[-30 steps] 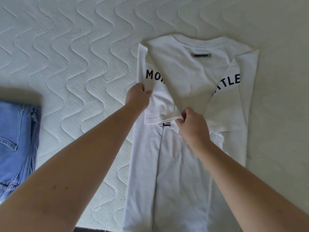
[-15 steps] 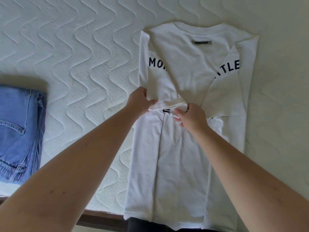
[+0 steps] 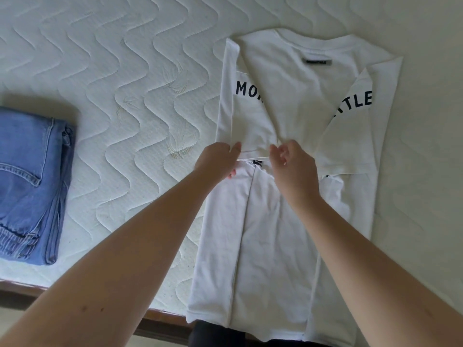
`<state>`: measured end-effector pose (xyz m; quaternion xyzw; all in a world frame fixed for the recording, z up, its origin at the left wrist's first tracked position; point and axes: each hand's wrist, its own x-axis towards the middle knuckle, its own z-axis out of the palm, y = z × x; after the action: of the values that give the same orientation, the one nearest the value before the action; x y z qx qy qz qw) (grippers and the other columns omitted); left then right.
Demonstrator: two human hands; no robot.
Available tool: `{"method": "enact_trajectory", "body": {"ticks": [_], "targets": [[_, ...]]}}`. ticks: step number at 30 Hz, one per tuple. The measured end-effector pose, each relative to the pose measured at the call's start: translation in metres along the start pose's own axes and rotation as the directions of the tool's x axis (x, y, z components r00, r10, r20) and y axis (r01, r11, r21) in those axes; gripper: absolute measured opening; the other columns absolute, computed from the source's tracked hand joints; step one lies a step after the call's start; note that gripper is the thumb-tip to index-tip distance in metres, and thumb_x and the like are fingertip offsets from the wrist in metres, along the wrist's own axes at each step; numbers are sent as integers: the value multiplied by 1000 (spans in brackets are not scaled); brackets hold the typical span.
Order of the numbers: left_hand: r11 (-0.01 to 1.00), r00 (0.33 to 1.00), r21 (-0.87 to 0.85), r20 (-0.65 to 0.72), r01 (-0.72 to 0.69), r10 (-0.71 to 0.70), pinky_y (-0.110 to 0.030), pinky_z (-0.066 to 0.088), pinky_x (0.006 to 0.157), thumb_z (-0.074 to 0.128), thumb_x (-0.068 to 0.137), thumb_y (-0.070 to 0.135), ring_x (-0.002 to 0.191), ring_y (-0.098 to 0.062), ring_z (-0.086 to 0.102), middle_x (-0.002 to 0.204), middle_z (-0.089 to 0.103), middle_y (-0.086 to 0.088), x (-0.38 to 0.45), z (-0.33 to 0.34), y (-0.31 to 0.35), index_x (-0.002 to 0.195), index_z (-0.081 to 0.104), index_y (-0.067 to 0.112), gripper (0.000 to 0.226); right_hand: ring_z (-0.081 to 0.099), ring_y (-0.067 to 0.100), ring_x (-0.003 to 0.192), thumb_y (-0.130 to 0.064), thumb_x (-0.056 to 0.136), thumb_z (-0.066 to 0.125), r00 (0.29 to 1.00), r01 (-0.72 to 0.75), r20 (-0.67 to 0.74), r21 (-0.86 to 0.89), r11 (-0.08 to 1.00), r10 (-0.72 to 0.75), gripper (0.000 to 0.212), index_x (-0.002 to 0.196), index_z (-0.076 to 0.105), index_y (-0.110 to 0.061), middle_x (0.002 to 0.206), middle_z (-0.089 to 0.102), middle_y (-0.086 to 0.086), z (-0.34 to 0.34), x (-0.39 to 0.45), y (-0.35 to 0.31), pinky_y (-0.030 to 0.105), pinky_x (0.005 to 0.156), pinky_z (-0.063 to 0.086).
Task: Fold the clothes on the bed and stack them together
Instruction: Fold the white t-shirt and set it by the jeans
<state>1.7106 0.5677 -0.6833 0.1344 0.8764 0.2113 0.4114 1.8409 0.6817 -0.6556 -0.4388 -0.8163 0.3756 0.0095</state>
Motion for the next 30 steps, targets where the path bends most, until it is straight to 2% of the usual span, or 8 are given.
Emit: {"method": "enact_trajectory", "body": {"ticks": [2,5,9,16,23,25,27,30], "targets": [[994,986,108,-164,6,12,-31,46,62,36,101,47,67,-20,61,68,64,-1,0,-7,-6,73,55,16,46,59,23,93,-29,97,55,997,77,-26,83,994,-75,19,104,60,-11,100,63,4,8,11,-7,36,84,44],[1000,946,-17,-325,-22,16,-32,45,65,49,99,37,81,-23,61,88,64,-5,4,-17,-14,102,55,13,25,54,26,111,-27,95,59,1000,-23,-17,144,989,25,31,122,57,-12,118,58,8,19,35,-10,39,98,41],[995,946,-74,-321,-62,35,-29,43,86,58,96,29,107,-23,58,114,64,-7,26,-26,-13,123,55,10,33,50,27,111,-28,86,69,997,-49,65,-35,998,51,43,124,54,-15,115,56,9,35,50,-3,34,94,37],[975,934,-159,-343,-157,94,-25,46,79,58,96,21,89,-12,58,97,63,8,69,-43,18,116,60,15,22,55,29,110,-26,80,74,999,-12,38,-8,1000,13,59,131,49,-11,118,59,10,32,62,-2,40,95,43],[961,940,-191,-316,-198,131,-26,46,81,54,98,24,96,-14,58,106,64,6,119,-73,57,125,59,15,29,62,22,104,-24,92,65,997,4,81,132,991,-15,36,124,58,-9,114,67,6,33,98,-10,25,87,43],[959,940,-202,-316,-197,127,-26,46,78,55,98,26,88,-14,58,98,64,5,134,-81,69,120,63,13,27,64,20,102,-24,92,65,996,-12,85,182,983,-3,34,123,59,-11,112,68,2,35,108,-16,26,89,45],[966,945,-180,-301,-184,124,-25,39,60,54,98,31,63,-12,49,69,54,5,149,-89,79,87,66,12,24,64,17,101,-24,92,65,995,-26,103,215,976,4,33,123,61,-13,108,68,-2,37,117,-21,25,89,46],[982,953,-123,-284,-143,103,-23,29,45,56,97,39,49,-14,36,55,37,3,166,-101,90,58,40,19,46,63,12,96,-24,90,67,990,-45,142,237,970,11,33,121,62,-16,100,65,-8,42,131,-30,23,85,46]]}}
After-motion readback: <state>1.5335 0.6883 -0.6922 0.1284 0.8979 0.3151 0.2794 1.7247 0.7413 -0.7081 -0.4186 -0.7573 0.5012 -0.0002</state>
